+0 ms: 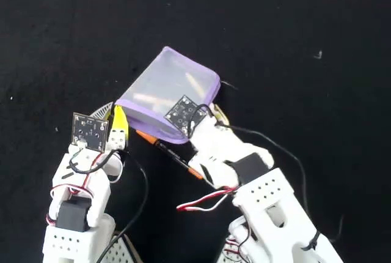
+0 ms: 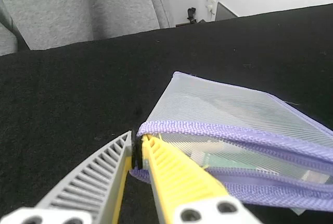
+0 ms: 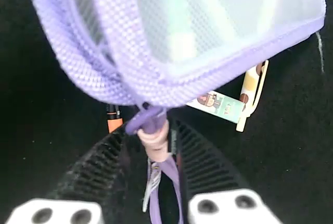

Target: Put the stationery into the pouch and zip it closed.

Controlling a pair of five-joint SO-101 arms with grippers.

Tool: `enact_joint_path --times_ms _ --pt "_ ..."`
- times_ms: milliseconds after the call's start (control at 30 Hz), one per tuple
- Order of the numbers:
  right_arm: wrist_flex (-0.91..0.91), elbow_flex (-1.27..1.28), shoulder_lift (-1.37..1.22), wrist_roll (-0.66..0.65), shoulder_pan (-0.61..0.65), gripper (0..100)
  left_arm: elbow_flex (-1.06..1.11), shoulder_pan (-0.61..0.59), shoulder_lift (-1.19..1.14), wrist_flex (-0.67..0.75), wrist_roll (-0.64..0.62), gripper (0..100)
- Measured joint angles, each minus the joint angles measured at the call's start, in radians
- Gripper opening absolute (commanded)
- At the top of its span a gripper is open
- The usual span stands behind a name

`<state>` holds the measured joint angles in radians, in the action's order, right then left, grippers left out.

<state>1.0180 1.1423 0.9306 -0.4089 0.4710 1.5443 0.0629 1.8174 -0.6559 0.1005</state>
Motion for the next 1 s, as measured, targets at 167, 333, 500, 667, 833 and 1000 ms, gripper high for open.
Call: enact_joint_path --times_ms 167,333,500,667,833,1000 --pt "0.031 -0.009 0.000 -0.002 -0.002 1.1 0.000 0.000 0.000 0.000 0.000 3" --pt "0.086 -0.071 0.000 -0.002 -0.020 1.1 0.000 0.000 0.000 0.000 0.000 3" --pt "0.123 -0.140 0.000 -0.017 -0.153 1.1 0.000 0.000 0.000 0.000 0.000 3" --pt "0.152 -0.169 0.000 -0.084 -0.261 1.1 0.000 0.003 0.000 0.000 -0.002 3" --pt "0.155 -0.169 0.000 -0.097 -0.311 1.1 0.000 0.003 0.000 0.000 -0.002 3" --pt "0.195 -0.169 0.002 -0.143 -0.315 1.1 0.000 0.005 0.000 0.000 -0.002 3"
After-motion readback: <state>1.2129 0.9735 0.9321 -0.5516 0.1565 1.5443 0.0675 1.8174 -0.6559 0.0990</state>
